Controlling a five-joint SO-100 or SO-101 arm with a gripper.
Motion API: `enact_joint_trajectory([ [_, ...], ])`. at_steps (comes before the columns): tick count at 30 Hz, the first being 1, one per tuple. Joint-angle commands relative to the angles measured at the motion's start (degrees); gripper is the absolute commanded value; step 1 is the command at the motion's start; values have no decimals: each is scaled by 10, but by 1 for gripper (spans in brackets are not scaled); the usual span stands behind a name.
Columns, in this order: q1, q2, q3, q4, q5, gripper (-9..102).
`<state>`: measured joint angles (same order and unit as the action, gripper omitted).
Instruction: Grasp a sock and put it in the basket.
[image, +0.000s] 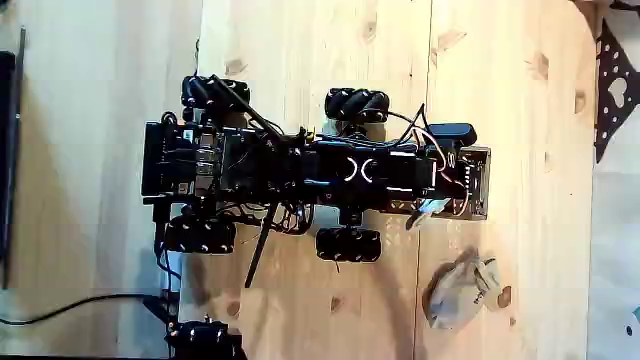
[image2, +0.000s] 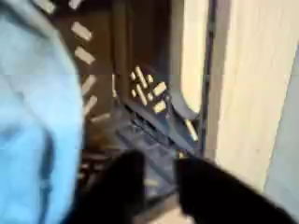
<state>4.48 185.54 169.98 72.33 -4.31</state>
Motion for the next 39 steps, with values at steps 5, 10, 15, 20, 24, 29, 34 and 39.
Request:
enact_joint_trajectory([
  [5, -62, 6, -2, 78, 4, 2],
  [10, -68, 6, -2, 79, 4, 2],
  [15, -62, 6, -3, 31, 4, 2],
  [20, -24, 6, -11, -28, -9, 2],
  [24, -2, -45, -56, -25, -9, 2],
  [29, -4, -320, -279, 5, 37, 2],
  [34, -10, -580, -552, 77, 120, 2],
  [39, 11, -809, -782, 104, 178, 2],
])
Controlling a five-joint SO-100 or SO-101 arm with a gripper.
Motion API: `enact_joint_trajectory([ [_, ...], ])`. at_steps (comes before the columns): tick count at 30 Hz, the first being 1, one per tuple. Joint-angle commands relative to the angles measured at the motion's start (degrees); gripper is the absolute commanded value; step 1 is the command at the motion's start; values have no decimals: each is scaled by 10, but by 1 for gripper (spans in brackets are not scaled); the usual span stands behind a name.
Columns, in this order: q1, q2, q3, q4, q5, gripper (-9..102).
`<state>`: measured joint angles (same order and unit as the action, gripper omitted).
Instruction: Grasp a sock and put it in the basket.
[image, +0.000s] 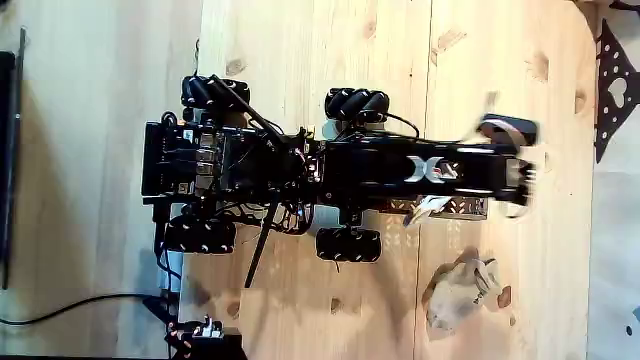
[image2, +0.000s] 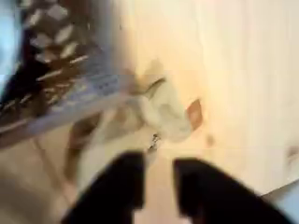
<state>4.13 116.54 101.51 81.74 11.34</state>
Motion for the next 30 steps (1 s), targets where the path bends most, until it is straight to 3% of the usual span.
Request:
enact_joint_trajectory([
  [1, 24, -162, -139, 16, 27, 2],
  [7, 89, -335, -296, -1, 38, 2],
  [16, 151, -432, -436, -7, 12, 2],
  [30, 189, -396, -439, -45, -49, 2],
])
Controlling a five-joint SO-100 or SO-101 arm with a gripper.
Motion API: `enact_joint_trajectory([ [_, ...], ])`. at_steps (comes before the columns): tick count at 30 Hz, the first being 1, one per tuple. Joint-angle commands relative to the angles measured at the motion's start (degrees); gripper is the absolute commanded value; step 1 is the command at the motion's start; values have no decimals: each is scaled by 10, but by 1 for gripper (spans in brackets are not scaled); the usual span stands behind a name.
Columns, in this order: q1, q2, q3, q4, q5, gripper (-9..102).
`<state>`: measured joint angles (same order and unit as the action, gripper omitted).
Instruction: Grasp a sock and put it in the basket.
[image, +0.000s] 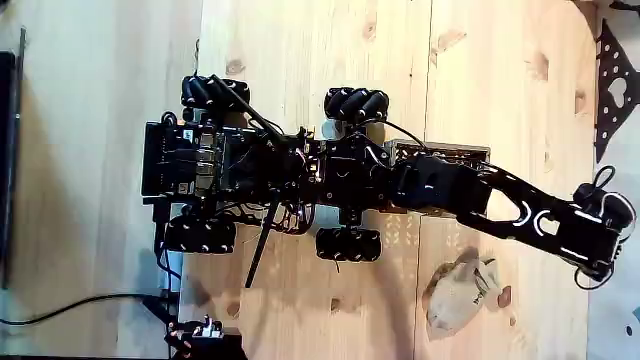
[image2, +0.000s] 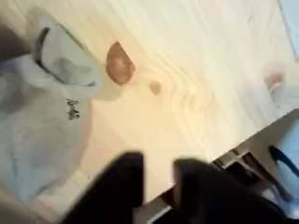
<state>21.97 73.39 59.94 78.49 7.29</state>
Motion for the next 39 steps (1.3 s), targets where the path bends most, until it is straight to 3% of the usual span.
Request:
enact_joint_trajectory([
  [1, 14, 33, -24, -20, -11, 2],
  [13, 83, -76, -24, -234, -50, 2],
  [21, 114, -142, -24, -249, -49, 2],
  [39, 136, -286, -25, -420, -76, 3],
])
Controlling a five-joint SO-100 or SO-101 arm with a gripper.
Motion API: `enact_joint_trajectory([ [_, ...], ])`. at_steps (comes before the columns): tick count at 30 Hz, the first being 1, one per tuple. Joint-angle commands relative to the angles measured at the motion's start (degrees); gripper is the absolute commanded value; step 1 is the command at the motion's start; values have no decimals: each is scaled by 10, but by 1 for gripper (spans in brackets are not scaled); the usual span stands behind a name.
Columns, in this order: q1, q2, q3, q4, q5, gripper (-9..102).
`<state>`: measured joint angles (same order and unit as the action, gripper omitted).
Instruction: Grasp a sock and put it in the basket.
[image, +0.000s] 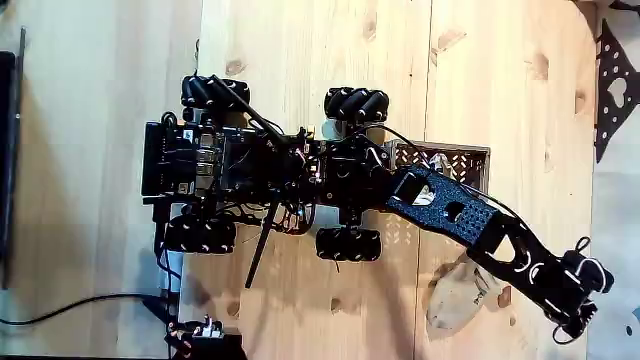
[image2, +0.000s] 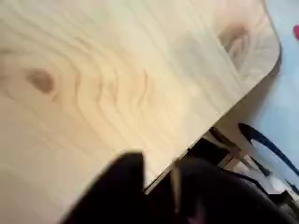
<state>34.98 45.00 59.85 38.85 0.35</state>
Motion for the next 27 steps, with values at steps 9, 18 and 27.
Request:
enact_joint_trajectory([
  [9, 26, -45, -51, 97, -32, 31],
  [18, 46, -73, -90, 330, -47, 37],
  [27, 67, -129, -84, 349, -100, 41],
])
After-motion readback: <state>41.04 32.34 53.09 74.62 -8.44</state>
